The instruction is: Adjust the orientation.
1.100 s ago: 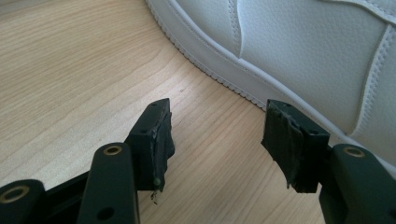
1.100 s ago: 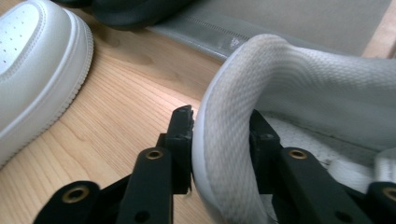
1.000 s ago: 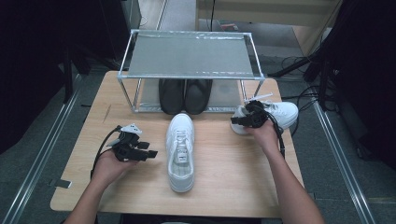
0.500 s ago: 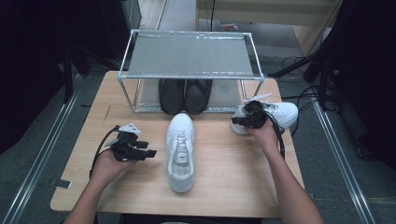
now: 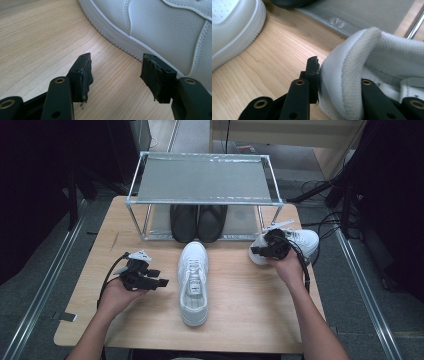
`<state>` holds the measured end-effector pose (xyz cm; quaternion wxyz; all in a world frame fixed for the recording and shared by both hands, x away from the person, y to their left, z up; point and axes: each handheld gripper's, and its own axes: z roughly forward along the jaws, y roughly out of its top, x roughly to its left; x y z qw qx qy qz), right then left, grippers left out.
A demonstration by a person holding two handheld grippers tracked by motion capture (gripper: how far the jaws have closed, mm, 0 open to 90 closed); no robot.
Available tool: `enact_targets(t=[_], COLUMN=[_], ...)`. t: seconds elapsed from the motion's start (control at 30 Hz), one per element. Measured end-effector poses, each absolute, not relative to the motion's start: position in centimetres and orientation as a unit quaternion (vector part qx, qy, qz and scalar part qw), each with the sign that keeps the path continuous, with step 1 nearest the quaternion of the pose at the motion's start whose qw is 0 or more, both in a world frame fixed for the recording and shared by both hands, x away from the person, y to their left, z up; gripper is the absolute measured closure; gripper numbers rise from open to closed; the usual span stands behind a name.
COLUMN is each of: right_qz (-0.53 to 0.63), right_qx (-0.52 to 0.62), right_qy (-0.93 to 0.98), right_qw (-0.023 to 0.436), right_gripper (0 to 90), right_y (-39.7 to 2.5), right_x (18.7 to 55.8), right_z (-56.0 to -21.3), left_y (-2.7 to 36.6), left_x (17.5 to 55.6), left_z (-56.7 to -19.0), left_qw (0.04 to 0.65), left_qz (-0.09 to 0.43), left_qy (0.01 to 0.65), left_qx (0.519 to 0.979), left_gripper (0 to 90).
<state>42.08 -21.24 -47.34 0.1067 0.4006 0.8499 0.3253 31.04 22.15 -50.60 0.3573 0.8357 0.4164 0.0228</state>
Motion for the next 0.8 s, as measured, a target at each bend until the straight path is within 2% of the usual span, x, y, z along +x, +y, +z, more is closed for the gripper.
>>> enact_targets(t=[0.33,0.8], right_qz=[0.324,0.339], right_qx=[0.388,0.362], right_qy=[0.853,0.859], right_qw=[0.129,0.126], right_gripper=[73.1,72.3], right_y=[-21.0,-19.6], right_x=[40.7,35.7], right_z=[-46.3,-45.0], left_y=[21.8,22.0], left_x=[31.6,32.6], left_z=[-50.5,-49.9], left_qw=[0.359,0.378], left_qz=[0.022,0.022], left_qy=[0.412,0.41], left_qx=[0.837,0.83], left_gripper=[42.0,42.0])
